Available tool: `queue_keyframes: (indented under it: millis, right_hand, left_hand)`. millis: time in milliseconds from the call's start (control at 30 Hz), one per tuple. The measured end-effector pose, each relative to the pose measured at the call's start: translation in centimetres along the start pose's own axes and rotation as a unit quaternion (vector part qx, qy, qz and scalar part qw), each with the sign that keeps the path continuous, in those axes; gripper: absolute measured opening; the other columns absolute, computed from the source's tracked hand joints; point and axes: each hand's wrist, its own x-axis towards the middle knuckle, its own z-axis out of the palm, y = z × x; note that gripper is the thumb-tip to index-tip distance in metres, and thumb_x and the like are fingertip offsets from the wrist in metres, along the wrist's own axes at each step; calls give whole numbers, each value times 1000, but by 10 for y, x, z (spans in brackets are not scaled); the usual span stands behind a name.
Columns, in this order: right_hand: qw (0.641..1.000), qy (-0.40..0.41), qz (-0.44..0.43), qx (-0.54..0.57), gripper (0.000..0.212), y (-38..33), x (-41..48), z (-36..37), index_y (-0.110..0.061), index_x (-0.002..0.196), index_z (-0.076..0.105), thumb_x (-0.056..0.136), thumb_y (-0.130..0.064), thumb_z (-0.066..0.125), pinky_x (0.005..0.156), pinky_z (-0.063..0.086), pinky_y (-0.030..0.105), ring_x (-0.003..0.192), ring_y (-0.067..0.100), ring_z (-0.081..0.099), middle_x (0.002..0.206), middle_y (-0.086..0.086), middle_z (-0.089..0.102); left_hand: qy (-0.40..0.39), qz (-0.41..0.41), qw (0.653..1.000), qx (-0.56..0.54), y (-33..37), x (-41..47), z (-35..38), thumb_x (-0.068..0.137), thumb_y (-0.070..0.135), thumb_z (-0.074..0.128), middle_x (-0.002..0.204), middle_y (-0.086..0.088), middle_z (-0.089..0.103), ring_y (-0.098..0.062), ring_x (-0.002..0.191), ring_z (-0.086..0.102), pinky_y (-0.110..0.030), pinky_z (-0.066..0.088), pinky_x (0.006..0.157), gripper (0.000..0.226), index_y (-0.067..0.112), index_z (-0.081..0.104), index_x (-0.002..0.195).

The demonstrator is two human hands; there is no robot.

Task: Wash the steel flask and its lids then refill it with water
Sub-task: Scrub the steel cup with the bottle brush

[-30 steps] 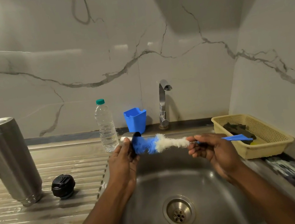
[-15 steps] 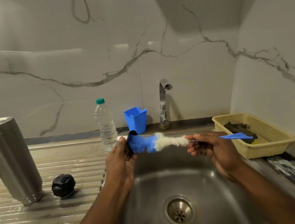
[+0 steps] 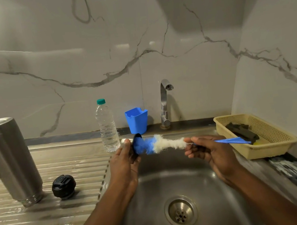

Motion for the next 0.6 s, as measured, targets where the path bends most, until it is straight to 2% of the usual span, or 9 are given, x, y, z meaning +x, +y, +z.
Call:
queue_keyframes:
  millis: [100,200,333,500,600]
  right_hand:
    - [1000,0,-11,-11,26,-5,0,0,-4,100,82,102,-5,56,72,63,32,83,34,73,93,27,75]
    - [999,31,-21,11,26,-11,2,-10,-4,97,82,101,-4,56,70,62,30,81,32,73,92,26,75]
    - [1000,-5,-8,-15,25,-2,0,1,-5,102,82,102,-7,57,77,62,34,89,35,73,96,25,76]
    - [999,15,-36,14,24,-14,2,-6,-2,103,81,102,-6,57,75,62,31,85,31,73,94,25,75]
    - [999,12,-24,17,24,-8,0,-3,-2,105,80,102,-6,56,76,62,31,88,32,73,95,25,75]
  left_hand:
    - [1,6,1000,-6,4,2,-1,105,21,60,108,-15,78,-28,108,73,-44,54,104,17,8,70,110]
    - [1,17,1000,-1,5,3,0,106,21,60,103,-11,79,-28,108,73,-43,55,101,16,9,70,109]
    - [-14,-4,1000,27,-2,1,-2,106,24,59,116,-18,77,-31,113,74,-47,54,106,26,5,69,120]
    - [3,15,1000,11,6,5,-4,104,22,61,115,-17,77,-33,115,72,-48,54,106,18,8,70,112]
    - [-3,3,1000,18,1,3,-3,105,23,60,115,-17,78,-32,115,73,-51,52,110,21,6,70,114]
